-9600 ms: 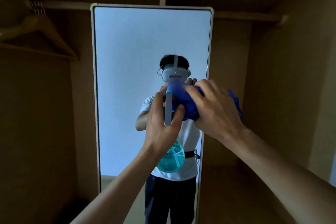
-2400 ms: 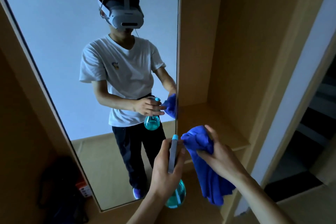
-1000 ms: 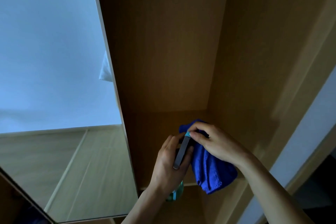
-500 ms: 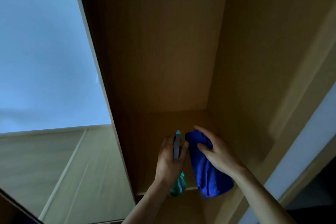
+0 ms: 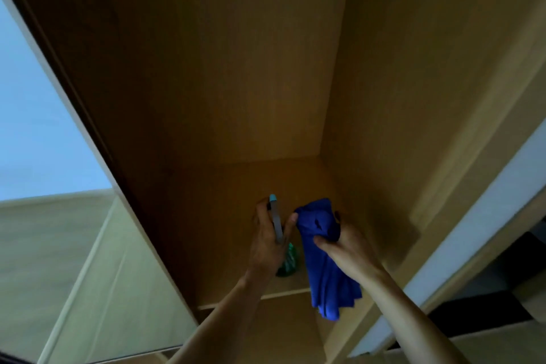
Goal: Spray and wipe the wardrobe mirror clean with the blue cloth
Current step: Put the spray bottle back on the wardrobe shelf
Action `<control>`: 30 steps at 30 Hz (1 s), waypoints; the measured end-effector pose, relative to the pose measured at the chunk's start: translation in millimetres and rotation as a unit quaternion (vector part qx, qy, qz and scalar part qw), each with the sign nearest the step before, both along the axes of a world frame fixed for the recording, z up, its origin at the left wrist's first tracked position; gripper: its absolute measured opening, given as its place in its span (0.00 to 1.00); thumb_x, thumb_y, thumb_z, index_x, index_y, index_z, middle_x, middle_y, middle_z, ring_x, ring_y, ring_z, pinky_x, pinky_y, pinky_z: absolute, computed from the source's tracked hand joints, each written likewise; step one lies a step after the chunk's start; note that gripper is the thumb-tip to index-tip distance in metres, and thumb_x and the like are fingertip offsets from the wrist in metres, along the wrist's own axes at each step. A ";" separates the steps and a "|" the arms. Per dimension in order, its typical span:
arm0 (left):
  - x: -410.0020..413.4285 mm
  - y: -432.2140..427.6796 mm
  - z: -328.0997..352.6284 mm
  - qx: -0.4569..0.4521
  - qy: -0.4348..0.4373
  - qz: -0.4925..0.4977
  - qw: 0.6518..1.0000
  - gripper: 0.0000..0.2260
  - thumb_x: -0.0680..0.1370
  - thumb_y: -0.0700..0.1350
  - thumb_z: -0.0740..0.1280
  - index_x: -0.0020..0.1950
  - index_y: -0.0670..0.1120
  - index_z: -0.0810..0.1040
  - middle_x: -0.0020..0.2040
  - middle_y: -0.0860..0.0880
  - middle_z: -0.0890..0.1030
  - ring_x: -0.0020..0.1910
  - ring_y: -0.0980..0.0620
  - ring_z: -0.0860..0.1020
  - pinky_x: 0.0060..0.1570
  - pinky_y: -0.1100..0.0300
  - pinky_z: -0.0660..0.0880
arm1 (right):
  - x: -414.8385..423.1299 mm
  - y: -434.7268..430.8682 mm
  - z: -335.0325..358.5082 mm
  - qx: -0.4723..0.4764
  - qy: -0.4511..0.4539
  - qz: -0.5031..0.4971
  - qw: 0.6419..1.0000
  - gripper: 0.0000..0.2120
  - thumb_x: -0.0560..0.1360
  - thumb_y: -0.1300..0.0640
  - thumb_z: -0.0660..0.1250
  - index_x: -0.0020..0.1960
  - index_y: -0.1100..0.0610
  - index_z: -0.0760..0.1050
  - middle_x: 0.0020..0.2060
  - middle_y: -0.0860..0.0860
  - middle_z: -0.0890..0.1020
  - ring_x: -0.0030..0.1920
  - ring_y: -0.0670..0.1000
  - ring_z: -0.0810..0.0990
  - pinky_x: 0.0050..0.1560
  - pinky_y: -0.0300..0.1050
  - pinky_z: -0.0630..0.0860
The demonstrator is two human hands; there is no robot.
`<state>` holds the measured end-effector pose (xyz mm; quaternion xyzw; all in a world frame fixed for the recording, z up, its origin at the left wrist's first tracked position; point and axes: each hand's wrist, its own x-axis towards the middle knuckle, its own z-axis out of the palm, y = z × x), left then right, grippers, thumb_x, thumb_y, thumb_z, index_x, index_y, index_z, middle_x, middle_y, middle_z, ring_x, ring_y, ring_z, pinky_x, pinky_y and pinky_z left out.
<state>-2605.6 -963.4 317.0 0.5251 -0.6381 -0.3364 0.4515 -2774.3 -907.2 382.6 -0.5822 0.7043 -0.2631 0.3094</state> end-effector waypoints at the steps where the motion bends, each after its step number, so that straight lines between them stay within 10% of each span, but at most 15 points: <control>1: -0.6 -0.6 -1.5 -0.006 0.006 -0.005 1.000 0.31 0.76 0.73 0.61 0.69 0.55 0.60 0.56 0.47 0.74 0.48 0.45 0.77 0.40 0.59 0.73 | 0.0 0.3 -2.2 -0.003 0.000 -0.001 1.000 0.15 0.77 0.50 0.69 0.61 0.50 0.71 0.41 0.43 0.78 0.37 0.40 0.77 0.30 0.32 0.67; 18: -6.0 -0.9 5.9 0.003 -0.055 0.003 0.998 0.40 0.73 0.76 0.59 0.75 0.50 0.64 0.61 0.46 0.76 0.55 0.43 0.79 0.51 0.51 0.80 | -4.2 6.0 0.2 -0.015 0.004 -0.030 0.999 0.13 0.77 0.51 0.69 0.60 0.49 0.72 0.45 0.43 0.79 0.41 0.39 0.77 0.35 0.32 0.66; 26: 16.7 15.2 15.8 0.058 -0.065 -0.041 0.995 0.44 0.73 0.59 0.75 0.82 0.50 0.55 0.78 0.50 0.62 0.63 0.57 0.73 0.66 0.49 0.75 | -0.3 13.1 5.3 -0.037 0.024 -0.030 0.999 0.11 0.76 0.50 0.70 0.56 0.51 0.74 0.43 0.45 0.80 0.39 0.38 0.76 0.33 0.29 0.67; 30: 19.3 25.5 17.7 0.090 -0.099 -0.032 0.990 0.44 0.75 0.52 0.76 0.82 0.52 0.50 0.80 0.48 0.57 0.74 0.45 0.68 0.61 0.58 0.74 | 7.9 16.1 7.2 -0.049 0.013 -0.025 0.998 0.10 0.76 0.51 0.70 0.56 0.51 0.74 0.42 0.44 0.79 0.38 0.38 0.76 0.30 0.30 0.66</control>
